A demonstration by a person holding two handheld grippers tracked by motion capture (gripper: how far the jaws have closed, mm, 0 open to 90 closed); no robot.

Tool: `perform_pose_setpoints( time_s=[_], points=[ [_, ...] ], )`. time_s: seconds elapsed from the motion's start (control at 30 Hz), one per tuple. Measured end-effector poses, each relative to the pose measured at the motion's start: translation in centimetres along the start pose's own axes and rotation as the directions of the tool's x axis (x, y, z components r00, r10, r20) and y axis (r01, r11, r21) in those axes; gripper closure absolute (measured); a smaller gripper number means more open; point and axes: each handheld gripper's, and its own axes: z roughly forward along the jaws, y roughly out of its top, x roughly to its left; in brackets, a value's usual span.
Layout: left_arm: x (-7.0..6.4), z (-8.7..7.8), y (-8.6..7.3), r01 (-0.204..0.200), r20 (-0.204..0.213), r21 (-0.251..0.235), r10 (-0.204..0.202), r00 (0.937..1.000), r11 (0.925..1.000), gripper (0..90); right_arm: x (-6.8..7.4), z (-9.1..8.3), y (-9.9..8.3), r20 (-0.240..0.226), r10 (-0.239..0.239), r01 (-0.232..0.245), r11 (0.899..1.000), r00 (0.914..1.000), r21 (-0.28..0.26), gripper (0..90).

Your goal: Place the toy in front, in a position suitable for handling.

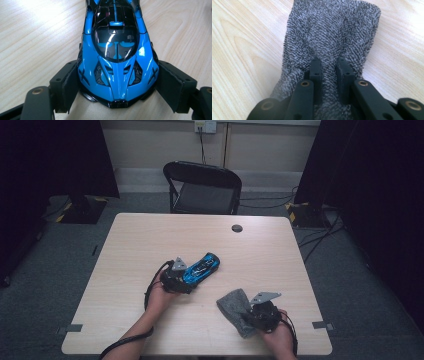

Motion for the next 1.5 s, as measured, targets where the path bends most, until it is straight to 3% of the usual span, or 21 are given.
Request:
perform_pose_setpoints(
  time_s=[0.17,0.4,0.73,0.8,0.83,0.87,0.9,0.93,0.97,1.17,1.5],
  points=[
    [0.0,0.0,0.0,0.000,0.000,0.000,0.000,1.0000,1.0000,23.5,-0.7,-0.1,0.1,-0.037,0.026,-0.026,1.000,0.9990,-0.007,78.8],
    [0.0,0.0,0.0,0.001,0.000,0.000,-0.001,1.0000,1.0000,23.5,-0.9,-0.3,0.5,-0.021,0.008,-0.007,1.000,0.9997,0.007,78.9],
    [0.0,0.0,0.0,0.000,0.000,0.000,0.000,1.0000,1.0000,23.6,-1.1,-0.6,1.8,-0.005,-0.001,0.001,1.000,1.0000,-0.028,77.3],
    [0.0,0.0,0.0,0.000,-0.001,0.000,0.000,1.0000,1.0000,23.6,-1.1,0.1,1.9,0.019,-0.011,0.011,1.000,0.9998,-0.009,72.6],
    [0.0,0.0,0.0,0.000,-0.001,0.000,0.000,1.0000,1.0000,23.6,-1.1,0.6,1.9,0.036,-0.020,0.020,1.000,0.9991,0.009,64.5],
    [0.0,0.0,0.0,0.000,-0.001,0.000,0.000,1.0000,1.0000,23.6,-1.1,0.6,1.9,0.036,-0.020,0.020,1.000,0.9991,0.009,64.5],
    [0.0,0.0,0.0,0.000,-0.001,0.000,0.000,1.0000,1.0000,23.6,-1.0,0.6,1.8,0.062,-0.007,0.008,1.000,0.9980,-0.006,50.1],
    [0.0,0.0,0.0,0.000,-0.001,0.000,0.000,1.0000,1.0000,23.6,-1.0,0.6,1.8,0.062,-0.007,0.008,1.000,0.9980,-0.006,50.1],
    [0.0,0.0,0.0,0.000,-0.001,0.000,0.000,1.0000,1.0000,23.6,-0.9,0.3,1.8,0.077,0.005,-0.004,1.000,0.9970,-0.017,39.4],
    [0.0,0.0,0.0,0.002,0.000,-0.001,-0.002,1.0000,1.0000,23.6,-0.3,-0.7,0.3,0.091,0.019,-0.018,1.000,0.9957,-0.009,30.9],
    [-0.1,-0.1,-0.1,0.005,-0.001,-0.001,-0.005,1.0000,1.0000,23.6,-0.2,0.1,-0.8,0.100,0.019,-0.017,0.999,0.9948,-0.027,31.2]
  ],
)
